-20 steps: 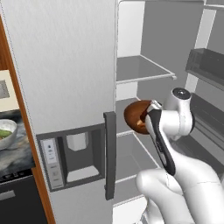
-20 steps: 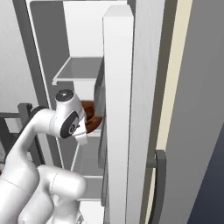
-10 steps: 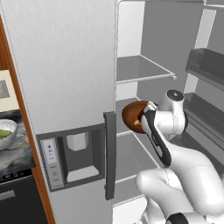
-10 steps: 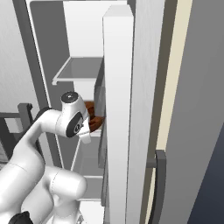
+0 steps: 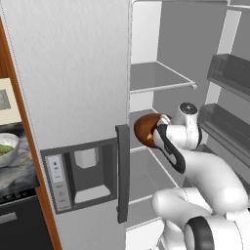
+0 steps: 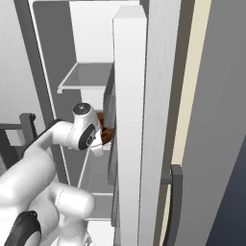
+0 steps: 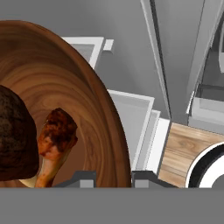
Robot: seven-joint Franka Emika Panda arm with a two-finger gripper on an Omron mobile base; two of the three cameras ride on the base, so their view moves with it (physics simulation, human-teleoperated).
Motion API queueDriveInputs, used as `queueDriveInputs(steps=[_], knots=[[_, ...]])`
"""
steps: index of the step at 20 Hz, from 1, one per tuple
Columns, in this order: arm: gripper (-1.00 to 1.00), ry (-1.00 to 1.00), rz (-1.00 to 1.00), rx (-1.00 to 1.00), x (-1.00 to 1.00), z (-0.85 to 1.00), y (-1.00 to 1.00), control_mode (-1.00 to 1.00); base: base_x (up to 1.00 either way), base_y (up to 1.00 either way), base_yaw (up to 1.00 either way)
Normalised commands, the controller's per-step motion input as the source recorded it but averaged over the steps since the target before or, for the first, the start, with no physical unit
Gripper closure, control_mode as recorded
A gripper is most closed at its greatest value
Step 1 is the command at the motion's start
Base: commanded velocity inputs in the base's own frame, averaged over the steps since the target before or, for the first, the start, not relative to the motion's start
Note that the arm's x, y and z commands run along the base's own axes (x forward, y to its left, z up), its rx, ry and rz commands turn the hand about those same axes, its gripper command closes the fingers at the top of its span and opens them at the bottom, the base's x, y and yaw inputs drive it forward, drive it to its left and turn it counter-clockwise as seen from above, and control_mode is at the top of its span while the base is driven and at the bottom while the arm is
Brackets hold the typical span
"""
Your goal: Place the bowl with the potato and cucumber on the top shelf of the fridge. Place the bowl with the chicken drumstick and steak on the second highest shelf of the fridge.
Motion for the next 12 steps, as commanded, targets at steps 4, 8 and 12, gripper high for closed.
queueDriveInputs(steps=[4, 8, 12], knots=[[1.0, 0.0, 0.0, 0.0, 0.56, -0.12, -0.02, -1.0, 0.0, 0.0, 0.0], [1.0, 0.0, 0.0, 0.0, 0.58, -0.09, -0.03, -1.0, 0.0, 0.0, 0.0], [1.0, 0.0, 0.0, 0.0, 0.5, -0.09, -0.04, -1.0, 0.0, 0.0, 0.0]])
